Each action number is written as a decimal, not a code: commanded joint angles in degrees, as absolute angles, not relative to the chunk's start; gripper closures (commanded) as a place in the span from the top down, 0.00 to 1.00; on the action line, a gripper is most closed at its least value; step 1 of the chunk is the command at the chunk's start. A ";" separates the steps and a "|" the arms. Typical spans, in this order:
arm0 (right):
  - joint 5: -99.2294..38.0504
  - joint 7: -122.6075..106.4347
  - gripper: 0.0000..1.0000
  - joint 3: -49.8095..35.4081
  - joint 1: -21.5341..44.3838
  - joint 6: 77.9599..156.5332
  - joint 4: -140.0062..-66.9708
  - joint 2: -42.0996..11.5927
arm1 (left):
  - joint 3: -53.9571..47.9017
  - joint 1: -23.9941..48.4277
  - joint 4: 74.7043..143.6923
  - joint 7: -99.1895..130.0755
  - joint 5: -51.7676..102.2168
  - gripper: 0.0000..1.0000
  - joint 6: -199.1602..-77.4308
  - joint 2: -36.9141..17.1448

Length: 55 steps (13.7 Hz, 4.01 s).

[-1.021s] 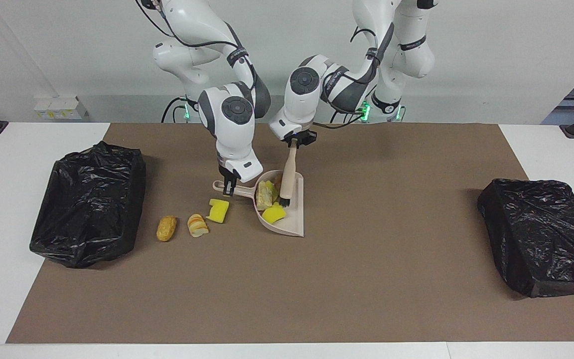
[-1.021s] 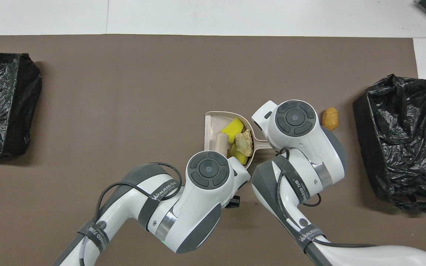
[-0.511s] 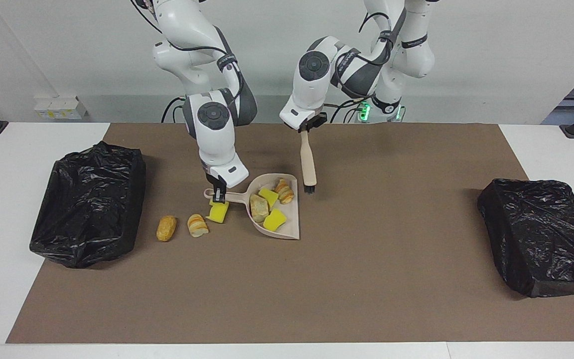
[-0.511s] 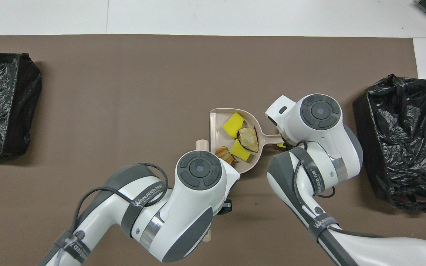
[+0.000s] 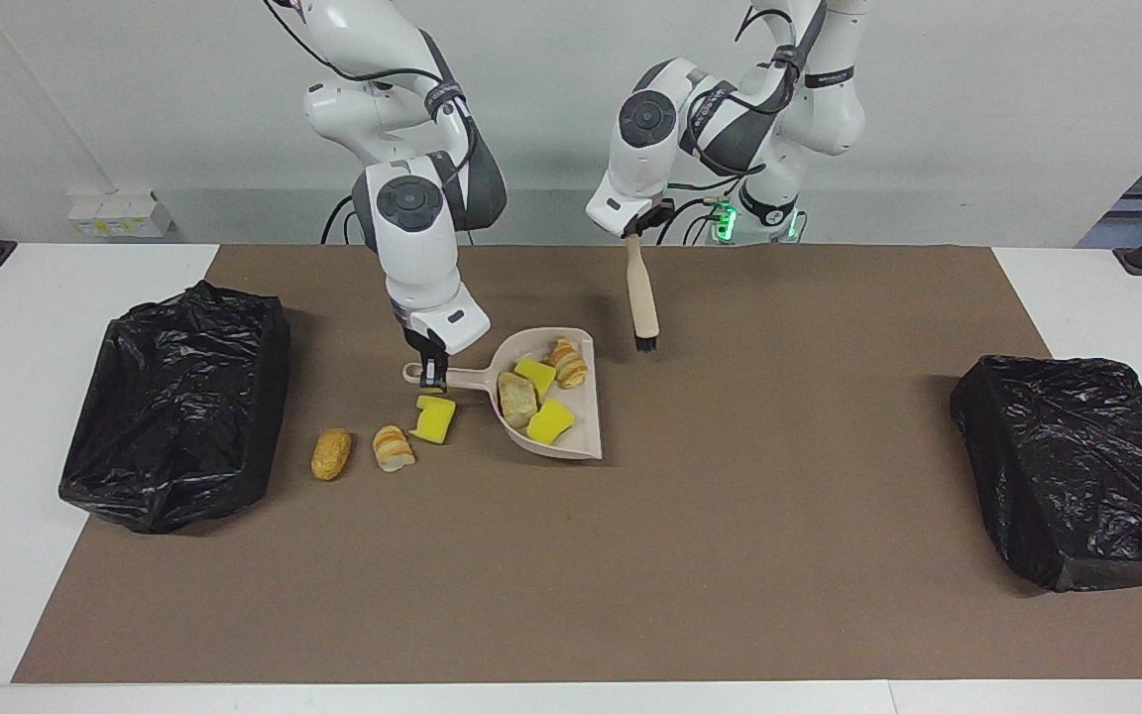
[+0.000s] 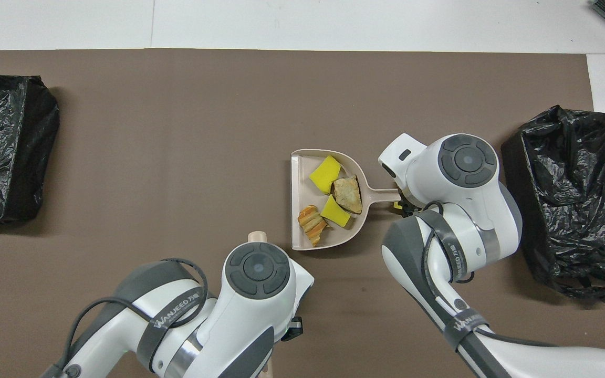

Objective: Sweep and dump trash in bin
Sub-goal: 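Carry the loaded dustpan to the nearer bin with the right gripper, then tip the dustpan into the bin with the right gripper while the left releases brush, then return the empty dustpan to the table center with the right gripper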

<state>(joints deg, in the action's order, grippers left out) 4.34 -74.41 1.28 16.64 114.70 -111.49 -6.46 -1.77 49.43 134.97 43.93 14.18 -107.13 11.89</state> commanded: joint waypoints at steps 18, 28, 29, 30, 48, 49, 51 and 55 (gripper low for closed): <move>10.61 -115.99 0.00 1.67 -20.55 111.26 -97.91 -7.03 | -6.86 38.44 135.64 32.63 15.12 1.00 -118.22 9.67; 46.57 -100.74 0.00 1.49 -21.46 124.81 -102.03 -5.55 | -6.77 7.41 111.31 -4.02 2.74 1.00 -109.72 3.88; 48.06 -99.50 0.00 1.49 -20.58 122.89 -102.56 -5.10 | -6.77 5.73 107.01 -5.00 2.46 1.00 -105.16 2.56; 49.38 -98.88 0.00 1.41 -20.13 121.48 -102.48 -5.10 | -6.68 4.76 102.09 -5.10 1.94 1.00 -100.94 1.33; 18.65 -88.35 0.00 0.26 -13.03 109.43 -99.75 -1.58 | -5.27 -0.09 88.51 -0.53 0.09 1.00 -84.38 1.76; 17.33 -85.28 0.00 0.18 -11.70 109.08 -100.45 -1.41 | -5.36 0.17 88.24 -0.61 -2.52 1.00 -84.20 1.67; 15.30 -75.29 0.00 0.00 -7.93 106.80 -101.77 -0.70 | -5.54 0.18 88.16 -0.70 -4.04 1.00 -84.29 1.67; 10.99 -54.81 0.00 0.00 -0.90 106.44 -105.29 -1.32 | -5.27 -0.17 88.51 -0.70 -3.60 1.00 -84.99 1.76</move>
